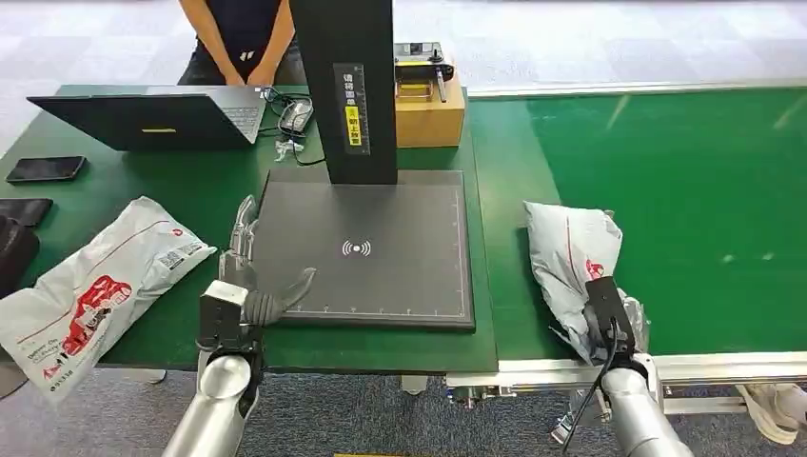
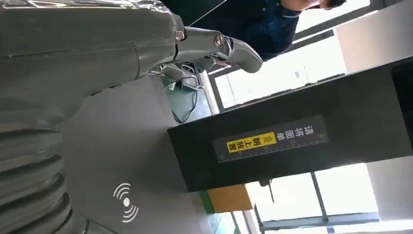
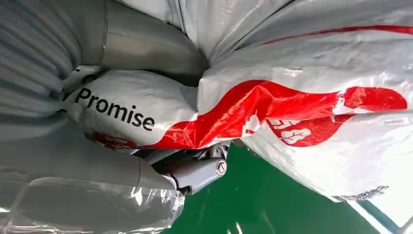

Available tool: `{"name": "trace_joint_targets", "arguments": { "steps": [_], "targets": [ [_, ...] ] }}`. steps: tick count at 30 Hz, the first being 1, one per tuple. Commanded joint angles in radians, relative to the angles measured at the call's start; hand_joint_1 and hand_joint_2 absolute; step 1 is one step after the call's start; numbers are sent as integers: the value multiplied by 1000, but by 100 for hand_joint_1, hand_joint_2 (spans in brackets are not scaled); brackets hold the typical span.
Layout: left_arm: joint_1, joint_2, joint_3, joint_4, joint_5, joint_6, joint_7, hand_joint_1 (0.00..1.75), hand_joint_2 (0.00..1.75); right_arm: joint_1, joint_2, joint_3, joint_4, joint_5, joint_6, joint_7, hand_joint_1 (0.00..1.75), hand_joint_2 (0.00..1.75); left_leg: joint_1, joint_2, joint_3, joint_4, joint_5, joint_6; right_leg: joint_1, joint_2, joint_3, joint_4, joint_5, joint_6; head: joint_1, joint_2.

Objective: Moved the parcel from conveyor to table for the left to box.

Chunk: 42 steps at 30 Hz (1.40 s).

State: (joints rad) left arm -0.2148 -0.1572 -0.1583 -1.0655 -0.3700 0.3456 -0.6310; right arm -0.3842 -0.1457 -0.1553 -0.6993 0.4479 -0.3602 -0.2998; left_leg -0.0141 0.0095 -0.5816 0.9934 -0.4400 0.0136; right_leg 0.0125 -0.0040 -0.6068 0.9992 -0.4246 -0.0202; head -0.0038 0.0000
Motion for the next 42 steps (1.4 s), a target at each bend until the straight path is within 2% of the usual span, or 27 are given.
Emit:
{"name": "trace_joint_targets", "arguments": {
  "steps": [1, 3, 4, 5, 8, 12, 16, 19, 22, 26, 32, 35, 37, 42],
  "targets": [
    [47, 13, -4, -83, -12, -3, 40, 0, 175, 159, 63, 67, -443, 36, -69, 9, 159, 175, 0, 1, 2, -1, -1, -2, 0, 2, 1, 0, -1, 1, 0, 0],
    [63, 13, -5, -96, -14, -1, 44, 0, 175, 195, 74, 101, -552, 52, -73, 11, 159, 175, 0, 2, 1, -1, -2, -2, -1, 3, 0, 0, -1, 1, 0, 0],
    [70, 13, -6, -100, -15, 1, 44, 0, 175, 211, 79, 117, -591, 62, -76, 7, 164, 175, 0, 3, 6, -2, -4, -4, -1, 4, 4, 0, -3, 2, 0, 0],
    [81, 12, -7, -105, -16, 4, 44, 0, 175, 229, 84, 133, -629, 71, -78, 3, 162, 175, 0, 2, 1, 0, -2, -2, 0, 3, 0, 0, -1, 1, 0, 0],
    [106, 9, -9, -120, -19, 10, 38, 0, 175, 283, 91, 169, -724, 94, -97, -5, 162, 175, 0, 0, 2, -1, -2, -3, 0, 1, 1, 0, -2, 1, 0, 0],
    [103, 7, -6, -123, -19, 9, 38, 0, 175, 283, 84, 173, -727, 97, -102, -15, 164, 175, 1, 0, 2, -1, -2, -3, 0, 1, 2, 0, -3, 2, 0, 0],
    [95, 5, 7, -120, -26, 4, 37, 0, 175, 301, 71, 227, -797, 116, -119, -50, 166, 175, 0, 0, 0, -1, -2, -1, 0, 1, 0, 0, -2, 2, 0, 0],
    [86, 3, 12, -105, -31, 4, 29, 0, 175, 291, 68, 278, -813, 162, -121, -38, 164, 175, 1, -1, 5, -2, -3, -3, 0, 1, 4, -1, -3, 4, 0, 0],
    [68, 3, 12, -82, -30, -1, 12, 0, 175, 249, 57, 318, -772, 195, -113, -34, 169, 175, 1, 1, 3, -2, -3, -3, 0, 3, 2, -1, -3, 3, 0, 0],
    [60, 7, 19, -90, -32, -9, 9, 0, 175, 141, 45, 372, -650, 273, -56, 13, 175, 175, 0, 3, 1, -1, -1, -1, 0, 3, 0, 0, -1, 2, 0, 0],
    [34, 22, 14, -56, -13, -8, -16, 0, 175, -119, 41, 522, -335, 321, 3, 22, 173, 175, 0, 7, 3, -2, -1, -3, 0, 8, 1, -2, 1, 2, 0, 0],
    [16, 14, 3, -45, -9, -15, -18, 0, 175, -239, 62, 579, -171, 324, 16, 24, 173, 175, 0, 6, 5, -2, 0, -3, 0, 8, 3, -2, 1, 3, 0, 0],
    [6, 9, -6, -34, -14, -9, -18, 0, 175, -283, 91, 595, -71, 308, 3, -3, 171, 175, 0, 5, 2, -1, 0, -1, 0, 6, 0, 0, 1, 2, 0, 0],
    [-18, 12, -16, -9, -9, 8, -23, 0, 175, -358, 147, 633, 51, 247, 1, -60, 175, 175, 0, 2, 2, -1, 1, -1, 0, 2, 2, -1, 1, 1, 0, 0]
  ]
}}
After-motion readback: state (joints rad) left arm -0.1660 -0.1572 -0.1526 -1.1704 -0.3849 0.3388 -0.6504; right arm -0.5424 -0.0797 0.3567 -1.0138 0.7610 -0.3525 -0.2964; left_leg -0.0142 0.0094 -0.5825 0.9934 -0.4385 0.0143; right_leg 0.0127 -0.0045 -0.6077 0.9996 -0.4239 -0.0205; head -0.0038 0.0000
